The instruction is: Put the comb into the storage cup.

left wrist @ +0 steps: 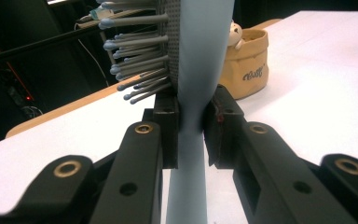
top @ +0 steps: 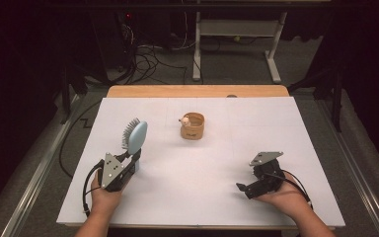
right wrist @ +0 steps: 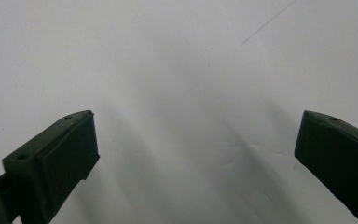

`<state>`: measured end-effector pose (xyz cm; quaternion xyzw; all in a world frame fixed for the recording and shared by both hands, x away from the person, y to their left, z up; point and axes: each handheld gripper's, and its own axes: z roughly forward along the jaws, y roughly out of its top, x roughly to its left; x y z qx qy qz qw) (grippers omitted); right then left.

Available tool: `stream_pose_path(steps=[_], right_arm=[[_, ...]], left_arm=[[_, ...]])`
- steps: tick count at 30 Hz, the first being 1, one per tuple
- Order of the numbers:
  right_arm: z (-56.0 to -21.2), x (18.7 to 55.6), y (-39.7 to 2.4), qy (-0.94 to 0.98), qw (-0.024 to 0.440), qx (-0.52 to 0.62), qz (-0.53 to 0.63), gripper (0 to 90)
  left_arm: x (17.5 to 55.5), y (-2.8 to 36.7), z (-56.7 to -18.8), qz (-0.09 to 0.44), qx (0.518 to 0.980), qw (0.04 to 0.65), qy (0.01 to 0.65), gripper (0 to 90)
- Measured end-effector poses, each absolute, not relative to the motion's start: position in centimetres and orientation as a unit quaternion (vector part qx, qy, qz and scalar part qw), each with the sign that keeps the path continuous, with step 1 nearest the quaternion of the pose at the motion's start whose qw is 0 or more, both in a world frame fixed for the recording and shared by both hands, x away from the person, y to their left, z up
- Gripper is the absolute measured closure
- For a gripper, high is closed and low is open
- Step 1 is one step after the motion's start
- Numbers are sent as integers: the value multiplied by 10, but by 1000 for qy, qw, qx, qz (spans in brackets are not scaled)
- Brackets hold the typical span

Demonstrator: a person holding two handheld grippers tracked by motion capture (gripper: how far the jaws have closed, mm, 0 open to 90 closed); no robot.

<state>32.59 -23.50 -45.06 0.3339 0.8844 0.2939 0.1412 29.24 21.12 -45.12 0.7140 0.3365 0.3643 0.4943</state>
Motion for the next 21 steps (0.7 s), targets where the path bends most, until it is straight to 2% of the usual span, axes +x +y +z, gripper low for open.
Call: stream_pose_path(steps=[10,21], right_arm=[[-458,323,-243,851,154,352,359,2],[-460,315,-250,796,174,364,451,2]], left_arm=[[293,219,-450,328,697,530,356,771],[292,217,-450,314,699,538,351,771]])
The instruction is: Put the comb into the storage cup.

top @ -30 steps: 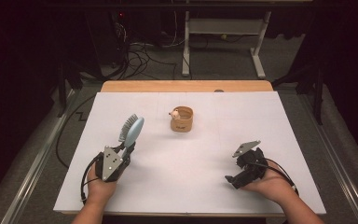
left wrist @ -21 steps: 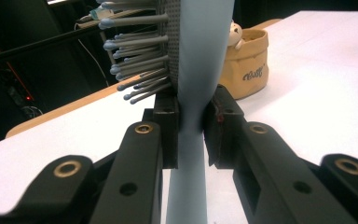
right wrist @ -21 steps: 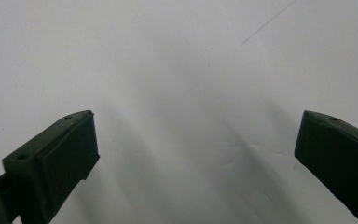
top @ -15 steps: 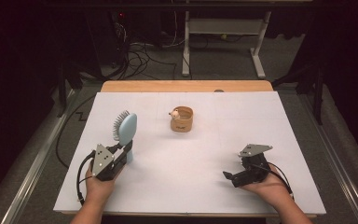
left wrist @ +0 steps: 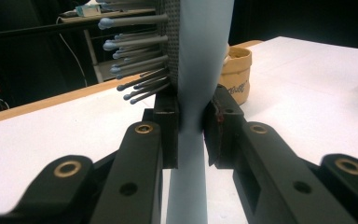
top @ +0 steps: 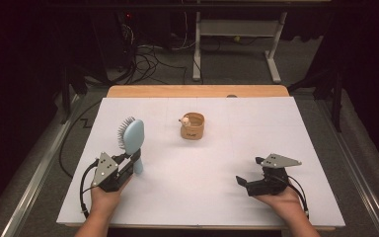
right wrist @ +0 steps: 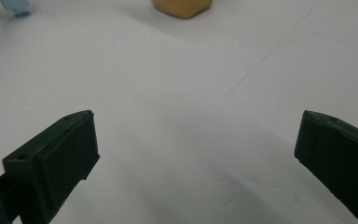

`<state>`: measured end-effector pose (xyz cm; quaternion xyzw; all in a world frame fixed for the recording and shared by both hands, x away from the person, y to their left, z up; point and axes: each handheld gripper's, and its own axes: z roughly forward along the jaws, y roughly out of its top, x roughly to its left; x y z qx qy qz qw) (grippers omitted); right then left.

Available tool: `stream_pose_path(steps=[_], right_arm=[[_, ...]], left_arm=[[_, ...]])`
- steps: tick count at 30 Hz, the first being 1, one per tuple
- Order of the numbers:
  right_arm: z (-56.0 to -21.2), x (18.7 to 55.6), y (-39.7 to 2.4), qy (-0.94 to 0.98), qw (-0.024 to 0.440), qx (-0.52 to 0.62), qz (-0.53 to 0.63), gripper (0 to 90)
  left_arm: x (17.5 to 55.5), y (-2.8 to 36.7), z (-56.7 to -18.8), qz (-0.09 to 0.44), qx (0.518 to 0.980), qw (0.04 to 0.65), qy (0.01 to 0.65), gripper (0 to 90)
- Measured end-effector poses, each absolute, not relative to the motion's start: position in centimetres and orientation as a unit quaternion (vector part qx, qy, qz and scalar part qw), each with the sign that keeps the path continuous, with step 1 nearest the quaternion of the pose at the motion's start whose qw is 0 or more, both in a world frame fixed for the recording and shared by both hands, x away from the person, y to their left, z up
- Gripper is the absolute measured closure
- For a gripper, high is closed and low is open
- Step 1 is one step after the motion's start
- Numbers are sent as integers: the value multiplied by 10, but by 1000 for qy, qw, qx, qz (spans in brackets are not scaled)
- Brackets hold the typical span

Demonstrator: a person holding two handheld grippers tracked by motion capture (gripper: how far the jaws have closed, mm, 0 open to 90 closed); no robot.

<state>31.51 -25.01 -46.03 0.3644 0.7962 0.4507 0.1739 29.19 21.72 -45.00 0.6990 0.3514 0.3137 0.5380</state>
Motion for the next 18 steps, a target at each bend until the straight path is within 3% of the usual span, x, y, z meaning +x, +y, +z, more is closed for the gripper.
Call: stream_pose_path(steps=[10,18], right_arm=[[-462,303,-255,745,205,359,524,2],[-468,299,-259,724,199,372,546,1]], left_arm=[[290,217,-449,295,694,555,350,772],[287,208,-449,288,698,564,334,771]])
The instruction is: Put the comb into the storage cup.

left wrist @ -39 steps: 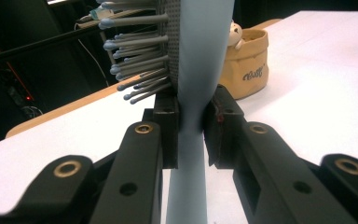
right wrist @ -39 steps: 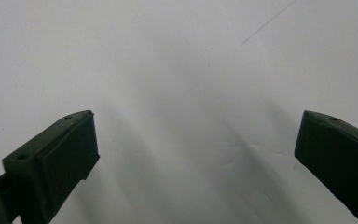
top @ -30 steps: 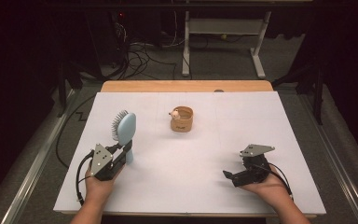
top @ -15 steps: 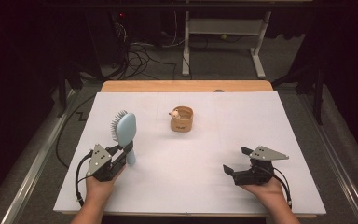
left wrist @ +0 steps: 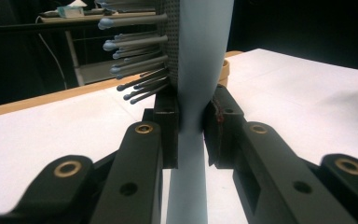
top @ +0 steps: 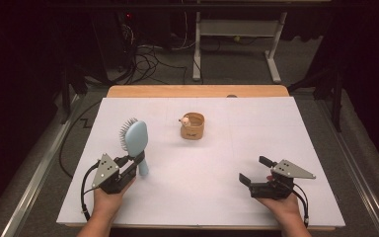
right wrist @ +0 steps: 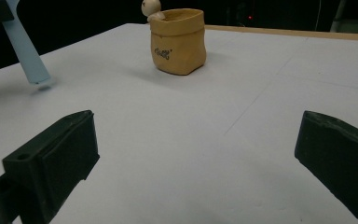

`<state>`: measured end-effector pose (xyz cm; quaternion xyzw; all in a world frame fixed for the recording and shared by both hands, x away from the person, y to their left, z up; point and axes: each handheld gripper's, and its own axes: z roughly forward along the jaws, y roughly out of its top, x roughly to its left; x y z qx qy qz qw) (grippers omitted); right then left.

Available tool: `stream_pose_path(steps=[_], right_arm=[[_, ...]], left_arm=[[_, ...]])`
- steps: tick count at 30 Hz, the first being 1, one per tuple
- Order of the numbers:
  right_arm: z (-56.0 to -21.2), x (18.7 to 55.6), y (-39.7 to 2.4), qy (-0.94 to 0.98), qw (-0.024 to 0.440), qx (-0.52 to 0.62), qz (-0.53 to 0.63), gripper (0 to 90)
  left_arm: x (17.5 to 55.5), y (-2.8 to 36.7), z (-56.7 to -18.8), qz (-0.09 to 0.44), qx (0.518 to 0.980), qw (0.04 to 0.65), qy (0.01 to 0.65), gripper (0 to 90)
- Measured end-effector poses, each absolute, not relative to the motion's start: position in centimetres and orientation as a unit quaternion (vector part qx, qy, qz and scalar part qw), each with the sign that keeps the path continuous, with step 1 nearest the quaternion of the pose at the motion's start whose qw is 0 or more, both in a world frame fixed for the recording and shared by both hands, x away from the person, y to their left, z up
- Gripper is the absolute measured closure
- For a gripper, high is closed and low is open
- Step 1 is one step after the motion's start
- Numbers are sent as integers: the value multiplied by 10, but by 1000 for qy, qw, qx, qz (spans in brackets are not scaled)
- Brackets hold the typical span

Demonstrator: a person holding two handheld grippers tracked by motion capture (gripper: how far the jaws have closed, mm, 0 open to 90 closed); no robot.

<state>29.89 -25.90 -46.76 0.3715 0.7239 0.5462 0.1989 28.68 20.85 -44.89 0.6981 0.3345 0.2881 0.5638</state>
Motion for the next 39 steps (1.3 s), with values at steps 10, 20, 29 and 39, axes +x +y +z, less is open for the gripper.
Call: stream_pose_path(steps=[10,20,29,39], right_arm=[[-465,298,-252,724,203,360,552,1],[-454,297,-231,728,206,348,554,2],[-437,303,-205,730,204,331,563,2],[-426,305,-182,734,197,313,569,2]], left_arm=[[283,196,-448,287,706,564,316,771],[279,182,-447,298,718,554,298,771],[280,170,-440,313,725,542,287,772],[284,154,-439,321,727,538,283,772]])
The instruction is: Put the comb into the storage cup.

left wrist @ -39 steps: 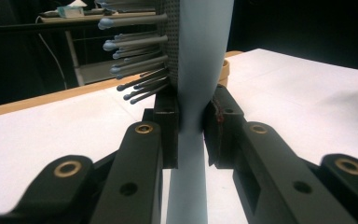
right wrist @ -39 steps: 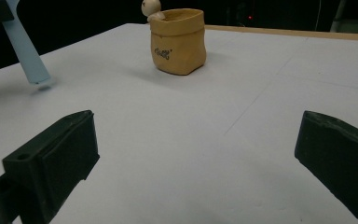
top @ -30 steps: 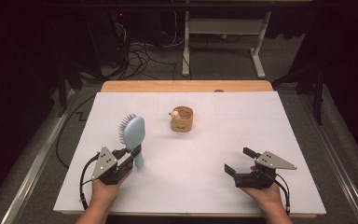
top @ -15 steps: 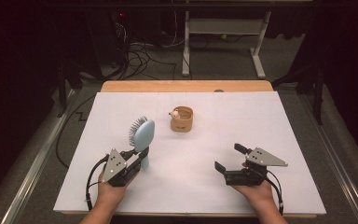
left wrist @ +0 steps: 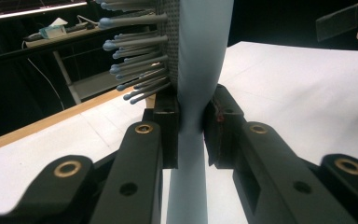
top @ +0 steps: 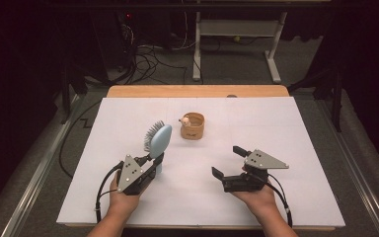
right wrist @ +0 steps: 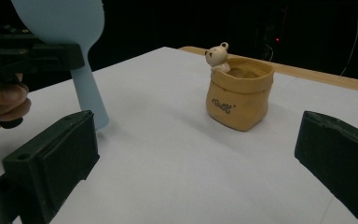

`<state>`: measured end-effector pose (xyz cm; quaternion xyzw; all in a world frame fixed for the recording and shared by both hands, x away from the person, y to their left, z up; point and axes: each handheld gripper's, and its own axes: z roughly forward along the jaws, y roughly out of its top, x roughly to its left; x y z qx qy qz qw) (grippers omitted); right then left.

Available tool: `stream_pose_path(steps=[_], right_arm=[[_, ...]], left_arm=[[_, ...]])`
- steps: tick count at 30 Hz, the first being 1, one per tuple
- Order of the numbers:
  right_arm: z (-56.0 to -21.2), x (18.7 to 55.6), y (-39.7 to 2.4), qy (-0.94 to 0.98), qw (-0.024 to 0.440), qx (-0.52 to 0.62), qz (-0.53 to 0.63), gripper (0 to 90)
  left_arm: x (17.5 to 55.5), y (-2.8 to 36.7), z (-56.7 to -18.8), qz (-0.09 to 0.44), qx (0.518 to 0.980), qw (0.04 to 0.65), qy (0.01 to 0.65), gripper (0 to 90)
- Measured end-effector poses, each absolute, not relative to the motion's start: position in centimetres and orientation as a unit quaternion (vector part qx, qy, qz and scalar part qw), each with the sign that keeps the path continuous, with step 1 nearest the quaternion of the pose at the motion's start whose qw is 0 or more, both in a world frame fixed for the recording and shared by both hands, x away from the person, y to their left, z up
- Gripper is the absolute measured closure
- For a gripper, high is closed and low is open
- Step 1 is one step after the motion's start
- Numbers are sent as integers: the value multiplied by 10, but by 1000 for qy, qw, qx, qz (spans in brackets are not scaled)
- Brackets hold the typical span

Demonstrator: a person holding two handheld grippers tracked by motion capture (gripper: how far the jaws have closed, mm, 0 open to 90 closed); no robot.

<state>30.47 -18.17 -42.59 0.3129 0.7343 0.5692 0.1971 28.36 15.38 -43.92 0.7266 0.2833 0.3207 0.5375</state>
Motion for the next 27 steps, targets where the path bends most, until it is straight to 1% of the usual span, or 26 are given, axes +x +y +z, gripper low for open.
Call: stream_pose_path(steps=[12,27], right_arm=[[-423,305,-160,736,184,295,581,2],[-417,305,-140,736,177,278,591,2]], left_arm=[[283,130,-447,329,735,528,268,772],[281,120,-451,332,745,520,254,772]])
